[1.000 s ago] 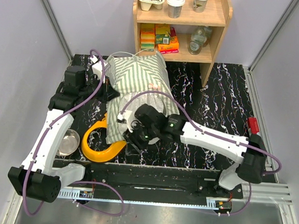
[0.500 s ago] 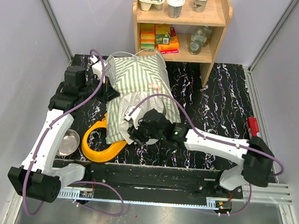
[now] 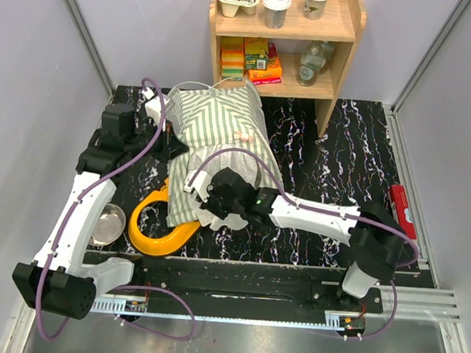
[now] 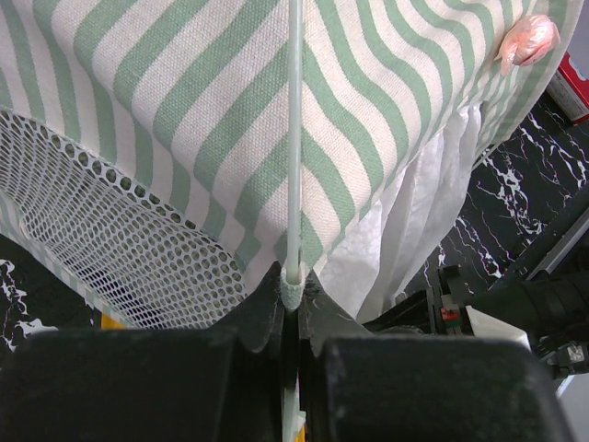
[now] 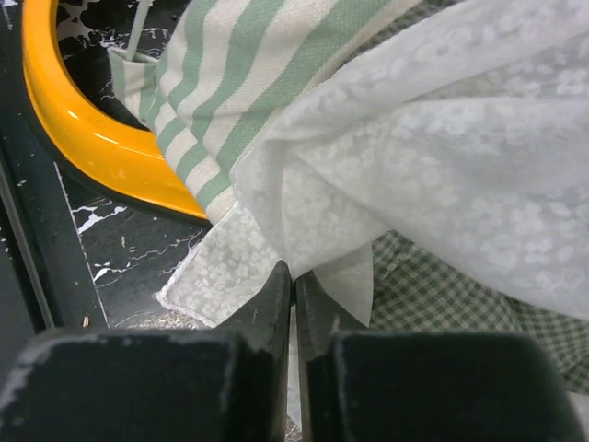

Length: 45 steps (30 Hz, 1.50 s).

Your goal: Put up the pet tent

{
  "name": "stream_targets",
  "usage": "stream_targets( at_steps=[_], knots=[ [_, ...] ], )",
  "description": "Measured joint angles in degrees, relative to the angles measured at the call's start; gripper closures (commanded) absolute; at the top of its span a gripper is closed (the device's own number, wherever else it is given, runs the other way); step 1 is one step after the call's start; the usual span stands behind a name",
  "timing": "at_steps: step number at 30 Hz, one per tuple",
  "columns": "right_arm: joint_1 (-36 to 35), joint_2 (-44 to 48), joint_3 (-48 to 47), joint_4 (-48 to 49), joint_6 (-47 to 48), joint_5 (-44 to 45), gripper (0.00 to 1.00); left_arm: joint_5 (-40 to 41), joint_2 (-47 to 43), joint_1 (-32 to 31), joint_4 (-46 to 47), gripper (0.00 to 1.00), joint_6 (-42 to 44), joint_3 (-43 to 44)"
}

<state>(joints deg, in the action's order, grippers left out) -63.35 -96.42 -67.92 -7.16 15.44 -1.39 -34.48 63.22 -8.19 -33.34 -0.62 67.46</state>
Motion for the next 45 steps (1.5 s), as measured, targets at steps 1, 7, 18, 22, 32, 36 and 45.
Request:
stream_targets(
  at_steps=[1,7,18,22,32,36,45],
  knots=[
    [0.1,0.0,0.0,0.0,0.0,-0.5,1.0,0.0,0.0,0.0,0.0,1.0,0.0,0.0],
    [0.2,2.3,0.2,-2.3,-3.2,-4.0,1.0,0.0,0.0,0.0,0.0,1.0,0.0,0.0],
    [-3.0,14.0,1.2,-5.5,-11.1,-5.7,1.0,0.0,0.0,0.0,0.1,1.0,0.0,0.0],
    [-4.2,12.7,1.1,-8.0,-13.0,-7.9,0.94,0.0,0.0,0.0,0.1,1.0,0.0,0.0],
    [-12.7,5.6,1.1,-13.2,-14.4,-13.4,0.37,0.0,0.5,0.0,0.2,1.0,0.0,0.0],
    [-12.7,9.7,2.2,-13.3,-13.9,-10.7,0.3,0.0,0.6,0.0,0.2,1.0,0.1,0.0],
    [-1.9,30.5,1.3,-13.1,-13.9,4.9,0.26,0.9,0.6,0.0,-1.8,1.0,4.6,1.3]
  ],
)
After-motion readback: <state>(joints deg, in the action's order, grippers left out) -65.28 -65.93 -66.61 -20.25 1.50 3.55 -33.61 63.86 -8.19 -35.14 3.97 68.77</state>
